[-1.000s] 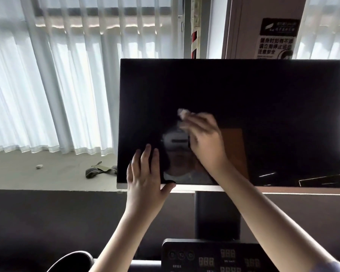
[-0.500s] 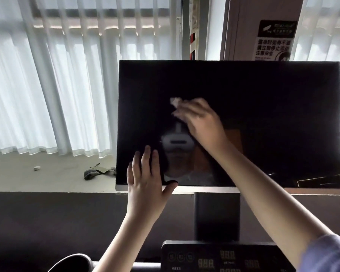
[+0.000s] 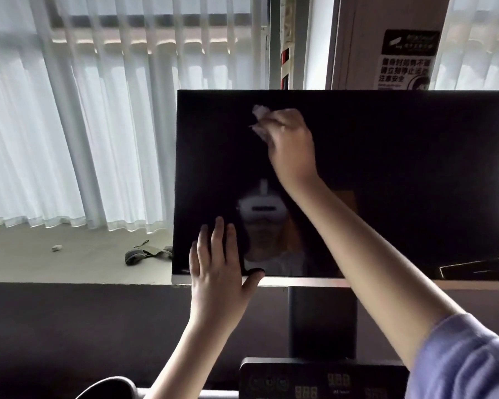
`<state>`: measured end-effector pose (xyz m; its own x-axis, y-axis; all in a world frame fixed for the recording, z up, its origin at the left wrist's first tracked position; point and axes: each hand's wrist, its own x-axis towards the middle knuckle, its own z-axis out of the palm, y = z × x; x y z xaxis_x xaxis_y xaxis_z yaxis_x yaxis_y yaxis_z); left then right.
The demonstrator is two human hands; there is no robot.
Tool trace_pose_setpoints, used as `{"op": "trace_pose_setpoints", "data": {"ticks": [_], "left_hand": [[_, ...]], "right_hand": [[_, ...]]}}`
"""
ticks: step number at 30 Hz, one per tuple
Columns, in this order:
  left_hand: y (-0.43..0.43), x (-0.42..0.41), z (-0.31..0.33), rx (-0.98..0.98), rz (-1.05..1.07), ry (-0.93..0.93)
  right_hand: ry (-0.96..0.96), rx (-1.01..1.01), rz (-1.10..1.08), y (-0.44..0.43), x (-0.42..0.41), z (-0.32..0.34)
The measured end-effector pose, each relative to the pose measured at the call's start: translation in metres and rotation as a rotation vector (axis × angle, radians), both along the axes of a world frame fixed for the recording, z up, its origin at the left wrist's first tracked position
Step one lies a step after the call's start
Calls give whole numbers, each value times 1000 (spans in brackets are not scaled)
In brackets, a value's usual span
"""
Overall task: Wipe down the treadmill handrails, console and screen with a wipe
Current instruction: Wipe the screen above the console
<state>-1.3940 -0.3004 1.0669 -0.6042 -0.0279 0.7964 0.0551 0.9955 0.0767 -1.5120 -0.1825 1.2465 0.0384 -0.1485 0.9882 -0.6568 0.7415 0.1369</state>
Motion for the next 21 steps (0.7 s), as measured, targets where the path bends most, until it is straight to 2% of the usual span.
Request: {"op": "trace_pose_setpoints", "data": {"ticks": [2, 3, 7, 8, 12, 17, 21], "left_hand": [[0, 0, 0, -3, -1, -6], [-1, 0, 0, -9, -1, -8], [-2, 0, 0, -22, 3, -18], [-2, 0, 0, -20, 3, -18], [-3, 0, -1, -20, -3, -16], [-2, 0, -2, -22, 0, -28], [-3, 0, -2, -21, -2, -23]], "right_hand": [[5, 158, 25, -6, 1, 1], [7, 166, -3, -4, -2, 6], [-29, -157, -132, 1, -15, 31], [-39, -167, -119, -3, -15, 32], [-9, 56, -25, -1, -15, 32], [-36, -243, -166, 15, -17, 37], [1, 17, -40, 11, -11, 21]]}}
